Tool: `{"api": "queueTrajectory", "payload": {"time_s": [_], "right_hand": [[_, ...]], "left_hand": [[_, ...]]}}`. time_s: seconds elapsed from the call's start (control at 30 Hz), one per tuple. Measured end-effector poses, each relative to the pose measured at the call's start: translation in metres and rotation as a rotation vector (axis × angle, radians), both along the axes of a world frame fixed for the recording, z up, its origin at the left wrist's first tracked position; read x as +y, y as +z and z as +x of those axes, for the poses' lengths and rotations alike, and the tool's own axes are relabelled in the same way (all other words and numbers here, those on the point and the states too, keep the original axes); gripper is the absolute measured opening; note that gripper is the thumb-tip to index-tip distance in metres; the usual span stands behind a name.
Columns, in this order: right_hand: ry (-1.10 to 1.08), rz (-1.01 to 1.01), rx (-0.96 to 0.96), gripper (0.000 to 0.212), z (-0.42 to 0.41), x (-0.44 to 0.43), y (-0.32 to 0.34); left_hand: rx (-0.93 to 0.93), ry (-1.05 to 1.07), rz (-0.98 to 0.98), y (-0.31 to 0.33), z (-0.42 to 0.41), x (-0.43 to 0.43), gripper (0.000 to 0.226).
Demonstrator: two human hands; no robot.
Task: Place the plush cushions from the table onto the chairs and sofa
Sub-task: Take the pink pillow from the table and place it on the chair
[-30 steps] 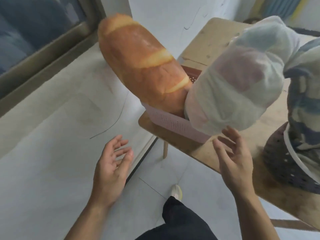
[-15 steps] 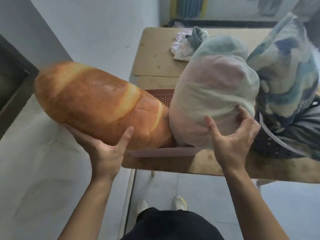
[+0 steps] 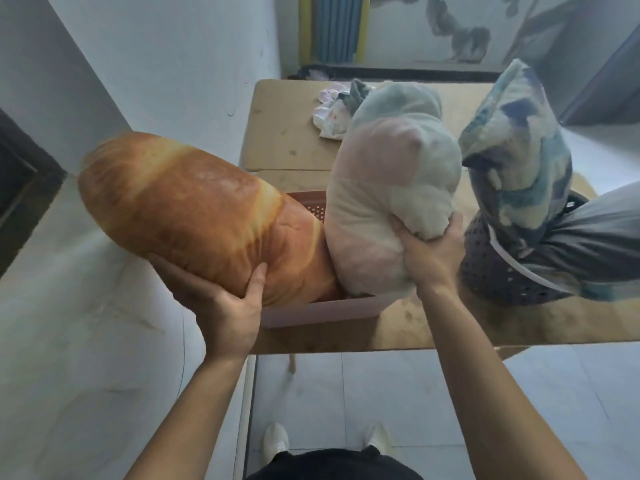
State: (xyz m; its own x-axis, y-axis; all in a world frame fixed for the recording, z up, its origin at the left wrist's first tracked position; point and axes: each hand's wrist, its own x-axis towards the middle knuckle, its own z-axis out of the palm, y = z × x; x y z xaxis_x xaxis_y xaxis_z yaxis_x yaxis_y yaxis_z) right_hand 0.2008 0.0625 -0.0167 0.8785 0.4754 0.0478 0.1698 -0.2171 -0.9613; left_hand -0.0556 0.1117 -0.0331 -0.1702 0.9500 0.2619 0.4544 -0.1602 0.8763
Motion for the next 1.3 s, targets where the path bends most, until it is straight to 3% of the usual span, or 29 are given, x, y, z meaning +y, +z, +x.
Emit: {"api": "queueTrajectory", "payload": {"time_s": [0.1, 0.2, 0.27, 0.33, 0.47, 0.57, 0.67, 0.77, 0.93, 1.13, 1.3], "right_hand": [[0.025, 0.143, -0.110, 0.053, 0.009, -0.006, 0.031], [0.058, 0.291, -0.162, 0.052, 0.017, -0.026, 0.064], [0.076, 0.360, -0.147, 0.050, 0.019, -0.046, 0.078], [0.104, 0.397, -0.117, 0.050, 0.019, -0.071, 0.087], [0.099, 0.396, -0.079, 0.060, 0.006, -0.127, 0.093], [-0.043, 0.354, -0.108, 0.074, -0.015, -0.173, 0.090], [-0.167, 0.245, -0.117, 0.091, -0.043, -0.221, 0.083], [-0.352, 0.152, 0.011, 0.103, -0.078, -0.281, 0.069], [-0.741, 0.185, 0.099, 0.090, -0.146, -0.391, 0.059], [-1.171, 0.239, 0.004, 0.094, -0.195, -0.528, 0.042], [-1.276, 0.224, -0.029, 0.099, -0.215, -0.643, 0.033]], "left_hand": [[0.076, 0.023, 0.023, 0.004, 0.000, 0.000, 0.132], [0.207, 0.091, 0.186, 0.024, 0.015, -0.012, 0.112], [0.236, -0.022, 0.376, 0.038, 0.032, -0.021, 0.098], [0.127, -0.239, 0.405, 0.055, 0.052, -0.021, 0.093], [-0.417, -0.688, -0.085, 0.081, 0.098, -0.008, 0.117], [-0.645, -1.002, -0.359, 0.087, 0.134, -0.004, 0.109], [-0.612, -1.267, -0.542, 0.079, 0.160, -0.040, 0.090], [-0.439, -1.352, -0.507, 0.076, 0.171, -0.105, 0.061], [-0.443, -1.648, -0.403, 0.091, 0.178, -0.236, 0.029], [-0.417, -1.822, -0.554, 0.092, 0.173, -0.397, 0.026], [-0.391, -1.802, -0.761, 0.084, 0.192, -0.537, 0.014]]}}
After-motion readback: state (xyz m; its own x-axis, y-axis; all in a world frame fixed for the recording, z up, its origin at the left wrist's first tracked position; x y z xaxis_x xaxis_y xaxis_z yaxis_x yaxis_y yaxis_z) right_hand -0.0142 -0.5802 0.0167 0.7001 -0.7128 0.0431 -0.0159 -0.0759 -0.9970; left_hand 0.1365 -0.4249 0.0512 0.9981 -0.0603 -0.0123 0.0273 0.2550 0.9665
